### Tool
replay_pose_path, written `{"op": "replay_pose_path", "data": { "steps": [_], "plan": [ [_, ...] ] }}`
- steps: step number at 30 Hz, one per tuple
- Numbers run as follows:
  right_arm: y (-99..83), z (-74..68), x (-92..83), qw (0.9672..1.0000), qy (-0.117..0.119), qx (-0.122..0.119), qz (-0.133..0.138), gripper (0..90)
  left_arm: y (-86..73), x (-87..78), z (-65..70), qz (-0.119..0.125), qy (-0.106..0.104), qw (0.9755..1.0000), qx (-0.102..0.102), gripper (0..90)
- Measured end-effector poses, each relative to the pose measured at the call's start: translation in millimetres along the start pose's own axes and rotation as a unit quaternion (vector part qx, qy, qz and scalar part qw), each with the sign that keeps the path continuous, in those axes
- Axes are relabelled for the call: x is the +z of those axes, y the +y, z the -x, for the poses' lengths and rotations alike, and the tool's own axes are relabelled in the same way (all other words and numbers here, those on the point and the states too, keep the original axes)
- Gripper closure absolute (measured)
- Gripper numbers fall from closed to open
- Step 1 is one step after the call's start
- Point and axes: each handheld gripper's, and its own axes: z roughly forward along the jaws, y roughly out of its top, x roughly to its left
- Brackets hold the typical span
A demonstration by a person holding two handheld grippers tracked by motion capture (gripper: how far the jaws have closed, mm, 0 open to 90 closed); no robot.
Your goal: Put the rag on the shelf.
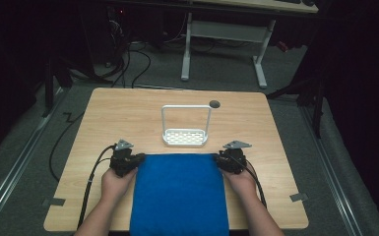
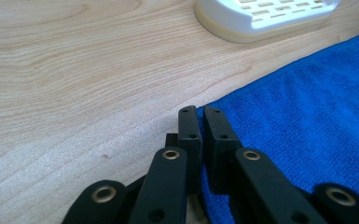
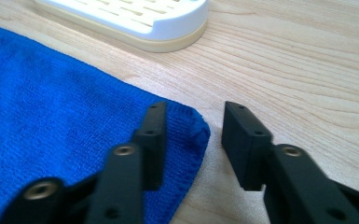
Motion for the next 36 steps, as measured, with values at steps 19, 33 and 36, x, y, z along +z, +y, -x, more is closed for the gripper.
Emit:
{"op": "replay_pose_path", "data": {
  "steps": [19,33,36],
  "plan": [
    [-5.2,-9.4,-11.4,0.9988,0.006,-0.036,0.031,88.7,-1.3,-1.2,1.1,0.003,0.008,1.0000,-0.003,86.9],
    [-4.7,-18.4,-31.8,0.9954,0.020,-0.040,0.084,88.6,-4.0,-13.8,8.3,0.048,0.003,0.9987,0.020,87.5],
    [-3.8,-19.9,-34.8,0.9947,0.025,-0.040,0.091,88.7,-2.3,-20.8,9.7,0.062,0.002,0.9978,0.024,87.4]
  ]
}}
